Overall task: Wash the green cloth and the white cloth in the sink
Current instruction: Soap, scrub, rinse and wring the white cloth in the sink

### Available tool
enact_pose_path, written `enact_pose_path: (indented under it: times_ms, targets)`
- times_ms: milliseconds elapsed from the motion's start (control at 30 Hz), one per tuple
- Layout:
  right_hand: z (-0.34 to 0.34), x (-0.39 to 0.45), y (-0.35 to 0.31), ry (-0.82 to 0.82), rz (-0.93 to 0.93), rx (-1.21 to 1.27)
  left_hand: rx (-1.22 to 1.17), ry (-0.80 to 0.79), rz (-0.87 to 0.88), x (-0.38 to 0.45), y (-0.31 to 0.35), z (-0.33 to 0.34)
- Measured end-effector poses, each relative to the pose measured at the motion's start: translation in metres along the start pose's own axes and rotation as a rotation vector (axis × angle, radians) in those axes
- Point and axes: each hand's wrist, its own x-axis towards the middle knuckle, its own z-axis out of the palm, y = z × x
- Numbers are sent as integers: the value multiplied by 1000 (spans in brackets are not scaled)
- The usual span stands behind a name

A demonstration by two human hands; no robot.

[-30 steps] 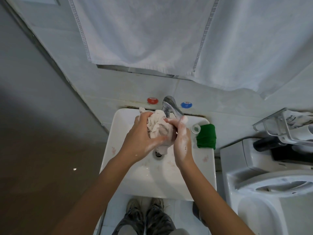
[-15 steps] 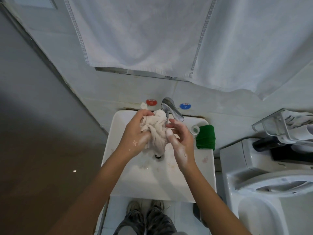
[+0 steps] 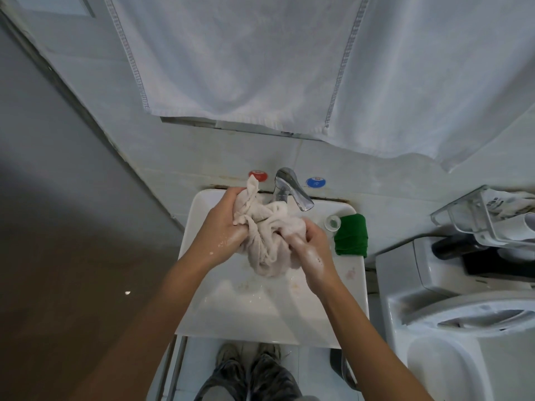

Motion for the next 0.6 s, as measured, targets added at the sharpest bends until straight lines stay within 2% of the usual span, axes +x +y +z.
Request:
enact_pose_path:
  times_ms: [67,167,300,367,500,600]
  targets:
    - [-2,2,-2,60,-26,3,60,68,-7,1,-3,-1]
    - [-9,6,-2,14,-8,10,117,124,-30,2,-9,-3]
    - [-7,5,-2,-42,-51,-16,163,91,-35,0,-12,0]
    - [-1,5,-5,19,-119,-56,102,145,-24,0,-14,7]
    - [10,6,-16,123,-211,-81,-121,356,-92,-4,-5,23]
    - [17,7,-18,167,-272,-47,-259,325,-68,-12,3,33]
